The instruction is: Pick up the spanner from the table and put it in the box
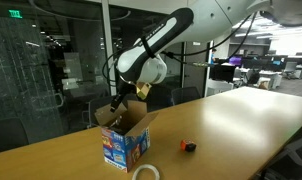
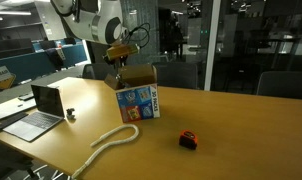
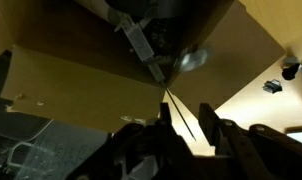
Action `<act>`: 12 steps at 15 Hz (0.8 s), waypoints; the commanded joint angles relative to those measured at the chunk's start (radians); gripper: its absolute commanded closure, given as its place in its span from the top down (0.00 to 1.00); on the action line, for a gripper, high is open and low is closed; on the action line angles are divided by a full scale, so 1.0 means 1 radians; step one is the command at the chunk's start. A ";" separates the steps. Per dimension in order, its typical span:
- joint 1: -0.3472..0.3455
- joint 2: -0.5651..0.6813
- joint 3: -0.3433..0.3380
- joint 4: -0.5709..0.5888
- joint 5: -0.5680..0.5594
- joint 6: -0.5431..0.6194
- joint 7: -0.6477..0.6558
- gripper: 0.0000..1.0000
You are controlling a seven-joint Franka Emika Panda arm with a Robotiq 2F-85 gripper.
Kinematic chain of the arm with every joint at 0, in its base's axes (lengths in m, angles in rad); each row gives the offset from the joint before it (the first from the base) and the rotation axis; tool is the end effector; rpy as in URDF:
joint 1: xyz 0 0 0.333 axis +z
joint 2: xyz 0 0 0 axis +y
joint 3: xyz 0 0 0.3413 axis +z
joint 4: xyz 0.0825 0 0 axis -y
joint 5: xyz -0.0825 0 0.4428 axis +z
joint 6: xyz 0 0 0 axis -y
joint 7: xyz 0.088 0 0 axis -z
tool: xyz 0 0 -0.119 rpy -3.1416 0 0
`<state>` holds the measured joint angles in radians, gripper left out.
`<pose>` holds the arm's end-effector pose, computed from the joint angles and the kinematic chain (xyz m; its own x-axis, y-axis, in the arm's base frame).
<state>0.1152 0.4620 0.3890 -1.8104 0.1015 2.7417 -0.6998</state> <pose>0.6714 0.3341 0.3345 0.4128 0.7580 0.5050 0.8430 -0.5279 0.1031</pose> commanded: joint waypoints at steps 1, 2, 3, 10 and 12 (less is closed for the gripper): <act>-0.008 0.050 0.005 0.101 -0.009 -0.063 0.001 0.62; -0.012 0.057 0.010 0.112 -0.004 -0.067 -0.008 0.63; -0.010 0.061 0.006 0.122 -0.006 -0.080 -0.002 0.70; 0.069 -0.051 -0.128 0.097 -0.136 -0.305 0.195 1.00; 0.074 -0.148 -0.165 0.029 -0.214 -0.370 0.276 1.00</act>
<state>0.1533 0.4640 0.2977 -1.6986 -0.0200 2.4723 -0.5534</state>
